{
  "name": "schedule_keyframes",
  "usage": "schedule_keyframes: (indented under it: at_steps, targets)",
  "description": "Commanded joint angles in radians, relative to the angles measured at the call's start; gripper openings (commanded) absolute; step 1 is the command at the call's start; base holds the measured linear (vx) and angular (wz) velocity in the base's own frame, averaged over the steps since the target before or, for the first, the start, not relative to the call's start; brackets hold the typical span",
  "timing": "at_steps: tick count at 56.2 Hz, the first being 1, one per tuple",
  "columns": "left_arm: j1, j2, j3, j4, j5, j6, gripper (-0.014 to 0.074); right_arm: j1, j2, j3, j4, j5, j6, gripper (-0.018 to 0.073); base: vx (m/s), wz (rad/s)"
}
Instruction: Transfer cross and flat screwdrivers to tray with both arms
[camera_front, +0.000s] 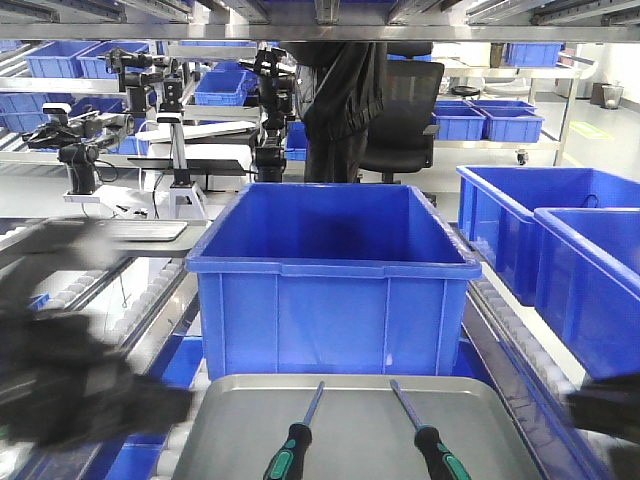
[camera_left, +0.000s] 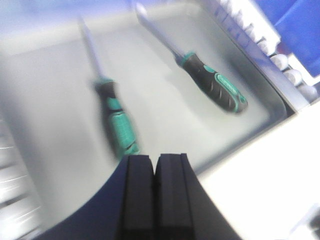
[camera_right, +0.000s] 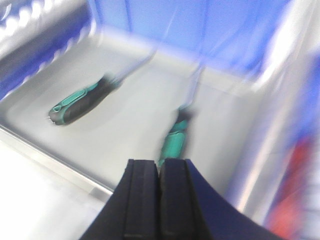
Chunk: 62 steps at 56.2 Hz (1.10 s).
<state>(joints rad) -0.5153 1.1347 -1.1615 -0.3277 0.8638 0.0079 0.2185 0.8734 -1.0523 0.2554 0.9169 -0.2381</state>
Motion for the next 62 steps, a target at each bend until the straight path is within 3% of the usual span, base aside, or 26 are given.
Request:
schedule_keyframes:
  at_steps: [1,15,25,30,59,62]
  targets:
    - [-0.005,-0.158,0.065,0.036,-0.087,-0.008,-0.0003,-0.002,-0.133,0.080,-0.054,-0.168,-0.009,-0.0011,0.00,0.00]
    - [-0.004,-0.583,0.470,0.160,-0.301,-0.008,-0.0003,-0.002,-0.505,0.420,-0.064,-0.366,0.017,-0.0011,0.00,0.00]
    - [-0.004,-0.755,0.634,0.227,-0.458,-0.002,-0.0003,-0.002,-0.631,0.552,-0.089,-0.511,0.014,-0.0011,0.00,0.00]
    - [-0.004,-0.772,0.669,0.225,-0.494,-0.002,-0.0003,-0.002,-0.642,0.587,-0.086,-0.534,0.015,-0.0008,0.00,0.00]
    - [-0.004,-0.773,0.679,0.228,-0.458,-0.002,-0.0003,-0.002,-0.641,0.602,-0.086,-0.504,0.015,-0.0008,0.00,0.00]
    - [0.010,-0.792,0.707,0.308,-0.498,0.024,-0.0003,-0.002,-0.641,0.602,-0.086,-0.504,0.015,-0.0008,0.00,0.00]
